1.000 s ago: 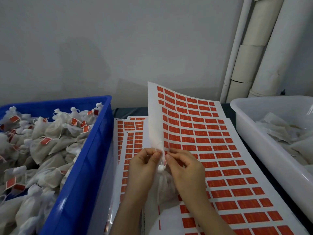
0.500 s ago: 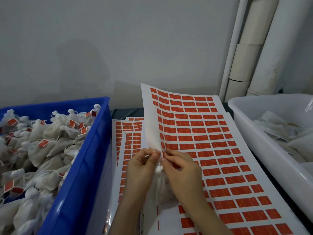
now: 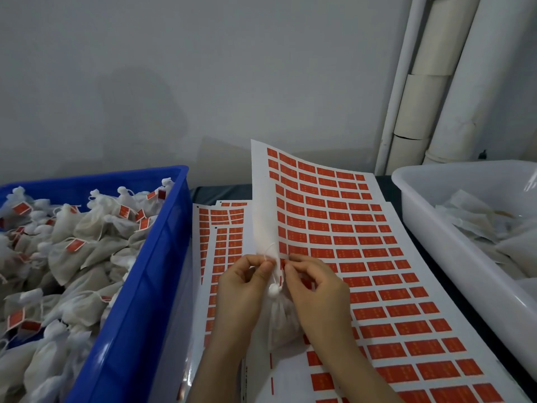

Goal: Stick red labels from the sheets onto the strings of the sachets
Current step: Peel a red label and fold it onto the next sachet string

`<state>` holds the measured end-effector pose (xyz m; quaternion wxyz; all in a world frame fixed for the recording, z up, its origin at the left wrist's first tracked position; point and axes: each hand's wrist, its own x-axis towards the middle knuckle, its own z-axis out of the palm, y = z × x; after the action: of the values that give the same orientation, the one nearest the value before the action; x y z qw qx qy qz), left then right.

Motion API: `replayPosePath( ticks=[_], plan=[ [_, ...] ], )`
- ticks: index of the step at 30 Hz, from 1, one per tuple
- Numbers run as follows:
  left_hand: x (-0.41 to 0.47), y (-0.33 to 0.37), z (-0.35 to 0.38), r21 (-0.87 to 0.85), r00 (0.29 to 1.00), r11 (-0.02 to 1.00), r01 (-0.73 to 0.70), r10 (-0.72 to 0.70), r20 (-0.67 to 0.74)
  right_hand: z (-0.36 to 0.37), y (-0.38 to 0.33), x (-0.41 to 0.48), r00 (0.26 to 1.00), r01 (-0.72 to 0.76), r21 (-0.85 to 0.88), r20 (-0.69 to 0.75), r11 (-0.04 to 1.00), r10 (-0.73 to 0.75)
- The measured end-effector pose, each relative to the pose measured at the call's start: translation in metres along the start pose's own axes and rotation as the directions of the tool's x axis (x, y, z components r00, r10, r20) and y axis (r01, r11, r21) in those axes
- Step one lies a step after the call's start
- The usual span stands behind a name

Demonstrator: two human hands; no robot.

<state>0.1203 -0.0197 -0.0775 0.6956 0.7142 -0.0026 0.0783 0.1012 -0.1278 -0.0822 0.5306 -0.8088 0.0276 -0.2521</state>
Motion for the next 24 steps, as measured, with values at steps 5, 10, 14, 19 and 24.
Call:
replayPosePath(
  ticks=[5,10,14,19,24],
  plan=[
    [0.000,0.001,0.000,-0.012,1.000,1.000,0.000,0.000,0.001,0.003,0.000,-0.003,0.999,-0.019,-0.015,0.031,1.000,0.020],
    [0.001,0.001,0.000,0.023,1.000,1.000,-0.010,0.010,0.000,0.002,-0.002,-0.001,1.000,-0.013,-0.021,0.001,1.000,0.013],
    [0.001,0.001,-0.001,0.037,1.000,0.999,-0.026,0.025,0.003,0.002,0.000,0.001,0.998,-0.062,-0.017,-0.008,0.998,0.062],
    [0.003,0.000,-0.001,0.062,0.998,0.998,0.009,-0.005,-0.062,-0.004,0.011,0.007,0.977,-0.208,0.039,-0.042,0.977,0.209],
    [0.002,-0.002,0.000,0.112,0.987,0.991,0.071,-0.054,-0.149,-0.012,0.020,0.011,0.957,-0.274,0.058,-0.083,0.960,0.278]
  ],
)
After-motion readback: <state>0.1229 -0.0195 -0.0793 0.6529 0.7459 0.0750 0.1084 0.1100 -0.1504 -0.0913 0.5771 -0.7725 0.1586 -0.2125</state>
